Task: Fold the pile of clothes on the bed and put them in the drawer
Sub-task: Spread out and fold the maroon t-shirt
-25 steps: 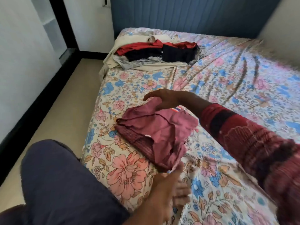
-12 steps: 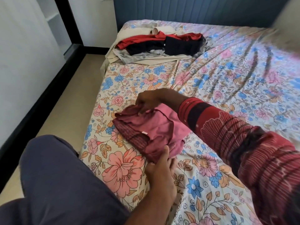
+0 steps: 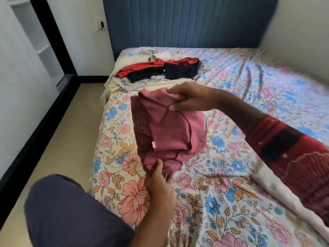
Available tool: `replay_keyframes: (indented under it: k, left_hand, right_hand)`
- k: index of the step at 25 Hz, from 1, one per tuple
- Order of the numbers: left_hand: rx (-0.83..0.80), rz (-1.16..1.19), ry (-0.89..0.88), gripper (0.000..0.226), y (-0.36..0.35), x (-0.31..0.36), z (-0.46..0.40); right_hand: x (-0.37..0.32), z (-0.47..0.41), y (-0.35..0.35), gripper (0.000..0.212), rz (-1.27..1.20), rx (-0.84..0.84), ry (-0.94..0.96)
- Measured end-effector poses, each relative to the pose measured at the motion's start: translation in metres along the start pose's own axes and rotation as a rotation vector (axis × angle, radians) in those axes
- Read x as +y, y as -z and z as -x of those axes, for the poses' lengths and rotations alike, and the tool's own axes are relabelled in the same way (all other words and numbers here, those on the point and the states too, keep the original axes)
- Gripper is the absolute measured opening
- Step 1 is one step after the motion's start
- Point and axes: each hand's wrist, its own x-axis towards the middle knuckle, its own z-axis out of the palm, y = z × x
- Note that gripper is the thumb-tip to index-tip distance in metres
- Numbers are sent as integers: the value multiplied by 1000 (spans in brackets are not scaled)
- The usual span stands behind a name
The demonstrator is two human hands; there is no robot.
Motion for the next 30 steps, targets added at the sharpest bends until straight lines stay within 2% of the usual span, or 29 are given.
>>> replay_keyframes:
  k: [3, 6, 10, 13, 15, 20, 25, 28, 30]
  left_hand:
    - [-253, 85, -99, 24, -2, 46, -23]
    - [-534, 108, -113, 45, -36, 79, -37]
    - [-725, -147, -321, 32, -109, 72, -13]
    - [-884, -354, -258, 29, -147, 32, 10]
    - [-931, -465, -201, 22, -164, 4, 26]
    - [-1122, -586, -178, 25, -222, -56, 63]
    - [-1225, -700, -124, 29, -298, -145, 89]
    - [-1240, -775, -123, 29, -326, -192, 89]
    - [-1189, -899, -162, 26, -329, -218, 76]
  right_hand:
    - [-20, 37, 8, 12, -164, 132, -91]
    - [-36, 103, 0, 15, -276, 402, -237]
    - [-41, 201, -37, 18, -351, 957, -477]
    - [-41, 269, -66, 26, -392, 1205, -605]
    - [-45, 304, -77, 21, -428, 1287, -652]
    - [-37, 378, -80, 31, -609, 1565, -751]
    - [8, 439, -76, 32, -563, 1783, -930]
    - [40, 464, -79, 31, -480, 1812, -1117]
    - [62, 473, -93, 31, -451, 1725, -1303]
